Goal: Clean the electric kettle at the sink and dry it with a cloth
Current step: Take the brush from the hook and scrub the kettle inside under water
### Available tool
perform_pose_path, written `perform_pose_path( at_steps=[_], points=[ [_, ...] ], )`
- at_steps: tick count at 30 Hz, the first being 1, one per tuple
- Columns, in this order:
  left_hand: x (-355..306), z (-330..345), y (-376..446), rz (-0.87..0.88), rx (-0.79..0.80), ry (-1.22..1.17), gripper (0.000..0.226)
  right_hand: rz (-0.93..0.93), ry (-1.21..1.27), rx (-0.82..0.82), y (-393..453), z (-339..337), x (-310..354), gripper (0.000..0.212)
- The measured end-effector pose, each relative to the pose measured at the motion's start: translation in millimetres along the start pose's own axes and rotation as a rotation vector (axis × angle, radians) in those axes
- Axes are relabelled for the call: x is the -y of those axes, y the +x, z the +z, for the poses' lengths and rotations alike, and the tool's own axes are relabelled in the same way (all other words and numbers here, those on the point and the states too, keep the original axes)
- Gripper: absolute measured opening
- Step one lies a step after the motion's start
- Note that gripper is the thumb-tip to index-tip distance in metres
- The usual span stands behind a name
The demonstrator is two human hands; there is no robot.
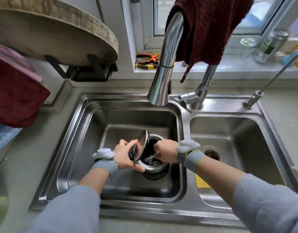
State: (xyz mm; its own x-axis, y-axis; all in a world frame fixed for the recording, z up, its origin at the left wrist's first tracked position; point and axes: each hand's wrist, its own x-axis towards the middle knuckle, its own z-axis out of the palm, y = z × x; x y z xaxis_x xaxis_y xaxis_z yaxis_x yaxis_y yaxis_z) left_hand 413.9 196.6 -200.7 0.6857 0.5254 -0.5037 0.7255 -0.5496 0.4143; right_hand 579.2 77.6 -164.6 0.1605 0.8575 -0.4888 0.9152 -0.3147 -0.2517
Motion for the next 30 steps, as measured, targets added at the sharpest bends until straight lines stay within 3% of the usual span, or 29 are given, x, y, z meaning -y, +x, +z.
perform_pose_path(
  at_steps=[9, 11, 13, 16, 19, 24, 27, 30],
  points=[
    [-2, -1, -1, 0.012, -0.006, 0.022, 0.093, -0.094, -0.361, -0.114, -1, 6, 0, 0.020],
    [-4, -3, -2, 0.015, -0.011, 0.030, 0.093, -0.053, -0.332, -0.047, 1, 5, 0, 0.026],
    [-6, -4, -3, 0.010, 0.001, 0.036, 0.091, 0.000, -0.252, 0.006, 4, 5, 5, 0.010],
    [-7, -3, -5, -0.002, 0.005, 0.051, 0.094, 0.020, -0.150, -0.051, 8, 15, 11, 0.012],
    [-8, -3, -5, -0.011, -0.006, 0.043, 0.095, 0.020, -0.205, -0.127, 3, 16, 5, 0.015],
    [-10, -6, -7, 0.018, 0.008, 0.082, 0.093, 0.050, -0.139, -0.026, 5, 16, 14, 0.004],
    [-10, -7, -9, 0.025, 0.024, 0.084, 0.093, 0.084, -0.072, -0.150, 8, 16, 17, 0.013],
    [-10, -6, -10, 0.022, -0.006, 0.076, 0.085, 0.062, -0.208, -0.196, 1, 5, 6, 0.020]
  ],
)
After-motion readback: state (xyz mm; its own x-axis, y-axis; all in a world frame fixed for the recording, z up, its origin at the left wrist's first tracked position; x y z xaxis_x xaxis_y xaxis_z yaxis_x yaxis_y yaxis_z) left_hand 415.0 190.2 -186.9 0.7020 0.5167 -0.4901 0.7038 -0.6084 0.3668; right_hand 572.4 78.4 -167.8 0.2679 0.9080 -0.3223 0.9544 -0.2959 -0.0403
